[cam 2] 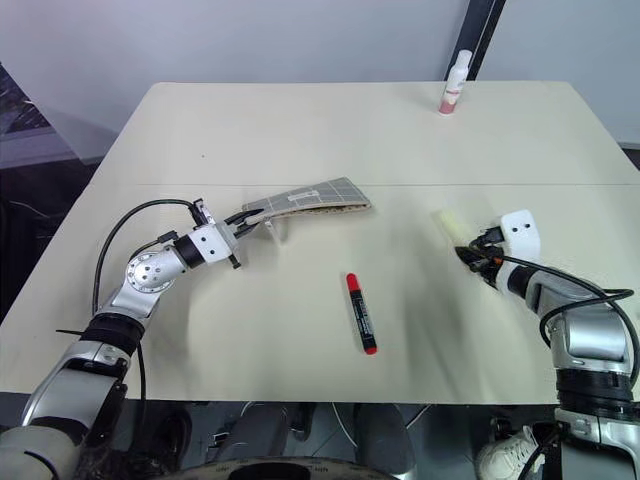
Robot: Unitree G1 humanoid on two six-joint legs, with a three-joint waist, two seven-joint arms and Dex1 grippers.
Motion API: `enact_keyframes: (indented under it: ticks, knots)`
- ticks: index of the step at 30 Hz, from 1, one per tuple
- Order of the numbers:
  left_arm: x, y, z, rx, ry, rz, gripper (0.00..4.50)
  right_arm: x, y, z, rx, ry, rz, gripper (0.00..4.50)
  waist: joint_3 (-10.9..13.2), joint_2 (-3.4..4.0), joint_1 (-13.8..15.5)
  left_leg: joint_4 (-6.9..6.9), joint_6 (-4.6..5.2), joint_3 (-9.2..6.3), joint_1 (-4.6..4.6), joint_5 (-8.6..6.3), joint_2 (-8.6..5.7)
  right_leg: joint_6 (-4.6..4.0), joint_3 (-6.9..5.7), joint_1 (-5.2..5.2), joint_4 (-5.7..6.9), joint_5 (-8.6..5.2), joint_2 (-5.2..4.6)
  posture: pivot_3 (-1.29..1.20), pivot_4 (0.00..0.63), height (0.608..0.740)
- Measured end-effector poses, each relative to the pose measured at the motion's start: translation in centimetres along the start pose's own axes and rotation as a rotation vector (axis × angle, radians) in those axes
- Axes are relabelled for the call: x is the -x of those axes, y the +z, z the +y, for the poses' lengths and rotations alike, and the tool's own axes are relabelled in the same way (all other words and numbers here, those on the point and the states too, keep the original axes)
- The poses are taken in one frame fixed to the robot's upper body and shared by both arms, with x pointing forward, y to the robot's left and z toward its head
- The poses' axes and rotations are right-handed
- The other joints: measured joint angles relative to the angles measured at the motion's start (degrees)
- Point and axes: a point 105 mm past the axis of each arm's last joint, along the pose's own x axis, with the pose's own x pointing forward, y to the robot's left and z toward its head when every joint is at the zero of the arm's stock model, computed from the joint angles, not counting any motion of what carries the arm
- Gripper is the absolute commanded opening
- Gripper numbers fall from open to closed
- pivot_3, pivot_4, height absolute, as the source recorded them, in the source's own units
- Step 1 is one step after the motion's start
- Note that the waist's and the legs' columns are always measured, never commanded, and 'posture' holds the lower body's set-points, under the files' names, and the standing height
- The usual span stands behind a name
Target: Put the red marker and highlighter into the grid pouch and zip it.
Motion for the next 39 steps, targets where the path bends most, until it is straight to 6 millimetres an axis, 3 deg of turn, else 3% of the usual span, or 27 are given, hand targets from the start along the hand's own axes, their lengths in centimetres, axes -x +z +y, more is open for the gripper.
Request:
enact_keyframes:
  ticks: [3, 7, 11, 19, 29, 35, 39]
  knots:
    - [-0.6, 0.5, 0.2, -0.005, -0.002, -0.02, 0.0, -0.5, 2.7, 5.1, 0.135, 0.221, -0.095, 0.91, 0.0, -0.01, 0.14, -0.01, -0.01, -0.03, 0.0, -0.01, 0.01, 0.03, -0.04, -0.03, 0.0, -0.01, 0.0, 0.0, 0.15, 0.74]
    - [-0.6, 0.4, 0.5, -0.014, -0.004, -0.014, 0.0, -1.0, 3.7, 7.4, 0.18, 0.307, -0.132, 0.91, 0.01, -0.01, 0.32, 0.08, -0.04, -0.02, 0.01, -0.03, -0.05, -0.01, -0.04, -0.04, -0.12, -0.02, -0.04, 0.0, 0.15, 0.74]
    - [-0.8, 0.4, 0.3, -0.012, -0.011, -0.017, 0.0, -2.2, 4.8, 8.2, 0.212, 0.312, -0.161, 0.91, 0.02, -0.03, 0.41, 0.14, -0.04, -0.02, 0.01, -0.03, -0.07, 0.01, -0.04, -0.04, -0.12, -0.01, -0.06, 0.0, 0.15, 0.74]
    - [-0.8, 0.5, 0.1, -0.013, -0.024, -0.017, 0.0, -3.8, 3.9, 7.8, 0.256, 0.302, -0.118, 0.91, 0.02, -0.04, 0.33, 0.08, -0.03, -0.02, 0.0, -0.03, -0.06, 0.04, -0.04, -0.07, -0.11, 0.01, -0.05, 0.0, 0.15, 0.74]
    - [-1.4, 1.8, -0.8, -0.09, -0.118, -0.059, 0.0, -5.3, 5.4, 7.8, 0.297, 0.269, -0.136, 0.91, 0.02, -0.04, 0.3, 0.09, -0.03, -0.02, 0.01, -0.03, -0.07, 0.04, -0.04, -0.07, -0.1, 0.01, -0.04, 0.0, 0.15, 0.74]
    - [-2.6, 3.6, -1.2, -0.174, -0.25, -0.126, 0.0, -6.5, 7.9, 9.9, 0.736, 0.339, -0.102, 0.91, 0.03, -0.01, 0.2, 0.08, -0.05, -0.01, 0.02, -0.03, -0.06, 0.04, -0.05, -0.09, -0.1, 0.0, -0.03, 0.0, 0.15, 0.74]
    - [-3.0, 4.5, -1.1, -0.136, -0.258, -0.169, 0.0, -7.3, 7.5, 11.4, 0.897, 0.386, -0.129, 0.91, 0.03, -0.03, 0.19, 0.05, 0.05, -0.02, 0.01, 0.0, -0.08, 0.06, -0.04, -0.1, -0.11, 0.02, -0.04, 0.0, 0.15, 0.74]
